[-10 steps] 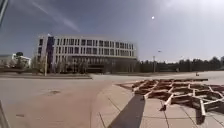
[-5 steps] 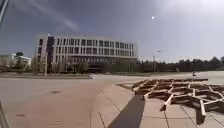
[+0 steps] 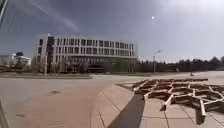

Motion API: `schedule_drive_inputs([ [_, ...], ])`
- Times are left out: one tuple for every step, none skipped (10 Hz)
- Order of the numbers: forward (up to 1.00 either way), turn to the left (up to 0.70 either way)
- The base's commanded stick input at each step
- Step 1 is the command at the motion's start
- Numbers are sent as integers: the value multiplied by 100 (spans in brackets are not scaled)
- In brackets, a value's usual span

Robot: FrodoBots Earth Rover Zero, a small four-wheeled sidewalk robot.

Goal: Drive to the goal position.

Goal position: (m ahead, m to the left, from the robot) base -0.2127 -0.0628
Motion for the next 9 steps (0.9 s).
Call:
schedule_drive_inputs([
  [5, 0],
  [5, 0],
  [4, 0],
  [4, 0],
  [5, 0],
  [5, 0],
  [5, 0],
  [5, 0],
  [5, 0],
])
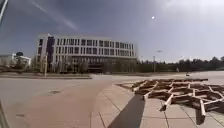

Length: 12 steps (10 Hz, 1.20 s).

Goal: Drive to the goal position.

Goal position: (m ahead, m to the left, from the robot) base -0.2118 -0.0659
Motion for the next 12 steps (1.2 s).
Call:
schedule_drive_inputs([
  [5, 0],
  [5, 0],
  [5, 0],
  [5, 0],
  [5, 0],
  [5, 0],
  [5, 0],
  [5, 0],
  [5, 0],
  [5, 0],
  [5, 0],
  [5, 0],
])
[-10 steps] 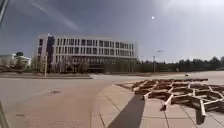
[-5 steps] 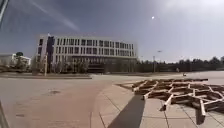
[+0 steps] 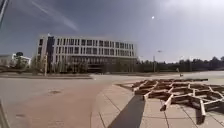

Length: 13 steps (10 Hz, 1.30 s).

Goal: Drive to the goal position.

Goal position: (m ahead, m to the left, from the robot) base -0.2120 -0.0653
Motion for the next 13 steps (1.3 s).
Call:
schedule_drive_inputs([
  [5, 0],
  [5, 0],
  [5, 0],
  [5, 0],
  [5, 0],
  [5, 0],
  [5, 0],
  [5, 0],
  [5, 0],
  [5, 0],
  [5, 0],
  [5, 0],
  [5, 0],
])
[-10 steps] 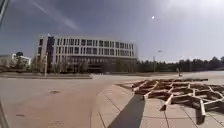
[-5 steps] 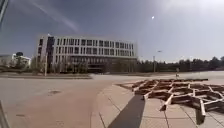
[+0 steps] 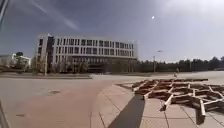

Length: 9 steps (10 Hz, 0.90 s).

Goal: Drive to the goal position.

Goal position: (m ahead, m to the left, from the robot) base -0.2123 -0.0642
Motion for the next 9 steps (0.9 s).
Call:
schedule_drive_inputs([
  [5, 0],
  [5, 0],
  [5, 0],
  [5, 0],
  [5, 0],
  [5, 0],
  [5, 0],
  [5, 0],
  [5, 0],
])
